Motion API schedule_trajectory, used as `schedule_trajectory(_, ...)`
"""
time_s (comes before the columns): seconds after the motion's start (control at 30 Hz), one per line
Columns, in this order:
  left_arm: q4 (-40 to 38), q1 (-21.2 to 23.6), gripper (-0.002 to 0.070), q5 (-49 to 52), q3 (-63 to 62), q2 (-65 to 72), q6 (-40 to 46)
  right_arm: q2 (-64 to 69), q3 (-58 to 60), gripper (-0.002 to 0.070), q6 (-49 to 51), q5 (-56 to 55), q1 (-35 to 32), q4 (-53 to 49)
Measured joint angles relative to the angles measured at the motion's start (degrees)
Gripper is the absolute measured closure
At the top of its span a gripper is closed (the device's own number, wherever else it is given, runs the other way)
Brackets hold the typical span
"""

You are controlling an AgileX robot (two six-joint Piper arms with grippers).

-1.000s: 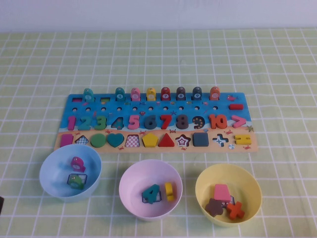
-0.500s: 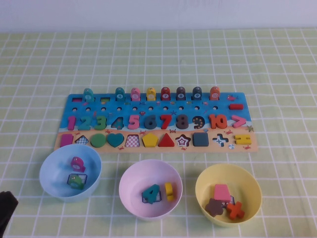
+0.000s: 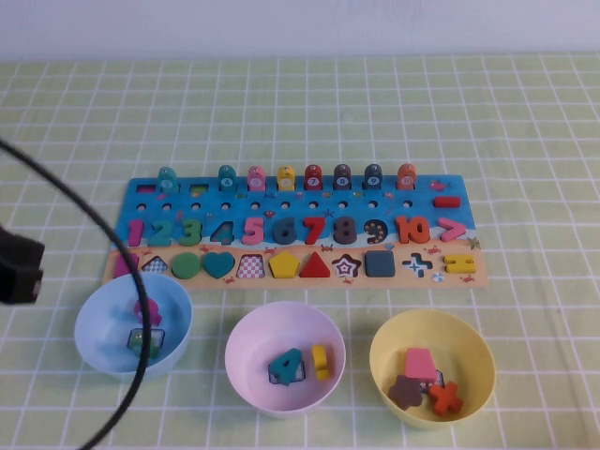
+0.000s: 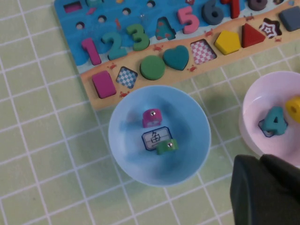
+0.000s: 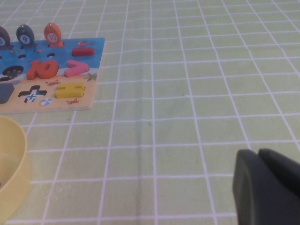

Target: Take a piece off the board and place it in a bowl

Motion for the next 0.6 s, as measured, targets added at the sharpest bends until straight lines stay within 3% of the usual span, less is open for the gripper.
schedule_trajectory(0.1,2.3,-1.2,0.0679,1.9,-6.3,7.8,0.4,0.0,0.0,0.0694,0.0,0.0,0.0,0.0)
schedule_trajectory(0.43,9.3,-12.9,0.0679,5.0,-22.8,26.0,-3.4,0.0,0.0,0.0694,0.0,0.0,0.0,0.0)
schedule_trajectory(0.6,10.5,-15.2,0.0679,8.2,-30.4,33.5,-3.5,0.0,0.0,0.0694,0.0,0.0,0.0,0.0)
